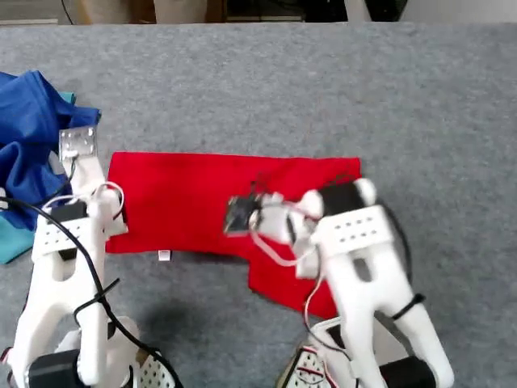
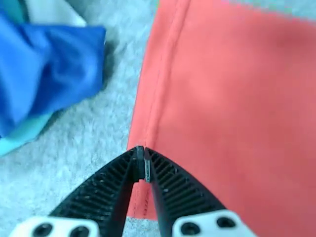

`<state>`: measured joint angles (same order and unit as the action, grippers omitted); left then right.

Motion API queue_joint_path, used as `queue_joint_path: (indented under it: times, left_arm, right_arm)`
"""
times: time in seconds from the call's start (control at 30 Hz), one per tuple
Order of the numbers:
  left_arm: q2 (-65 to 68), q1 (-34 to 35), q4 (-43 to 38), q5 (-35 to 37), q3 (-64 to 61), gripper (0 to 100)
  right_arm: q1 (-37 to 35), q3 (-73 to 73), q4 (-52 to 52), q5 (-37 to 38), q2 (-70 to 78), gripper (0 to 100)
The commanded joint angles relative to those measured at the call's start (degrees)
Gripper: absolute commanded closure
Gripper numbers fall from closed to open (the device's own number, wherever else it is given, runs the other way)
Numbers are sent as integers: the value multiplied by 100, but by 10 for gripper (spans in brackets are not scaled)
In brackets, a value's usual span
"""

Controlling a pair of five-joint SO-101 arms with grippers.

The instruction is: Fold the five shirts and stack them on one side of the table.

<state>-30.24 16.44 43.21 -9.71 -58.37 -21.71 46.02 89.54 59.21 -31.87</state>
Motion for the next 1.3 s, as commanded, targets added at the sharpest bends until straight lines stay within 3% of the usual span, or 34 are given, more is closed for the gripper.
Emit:
queue_joint_path:
  times: [0.0,0.23,0.57,0.73,1.17,1.27]
  left_arm:
    - [57,132,-229,53,-79,982]
    - [215,114,-598,53,-299,982]
    - [541,132,-844,53,-264,982]
    - [523,149,-844,53,-290,982]
    - [514,158,-809,53,-299,982]
    - [514,158,-800,53,-299,982]
  right_arm:
    - [-541,514,-308,26,-154,771]
    - [-690,1429,-932,9,-154,771]
    - [-1393,2185,-2224,-976,-154,770]
    - [-1402,2721,-2989,-1055,-145,770]
    - [-1332,2756,-3059,-897,31,779]
    - [-1042,2484,-3059,-879,470,853]
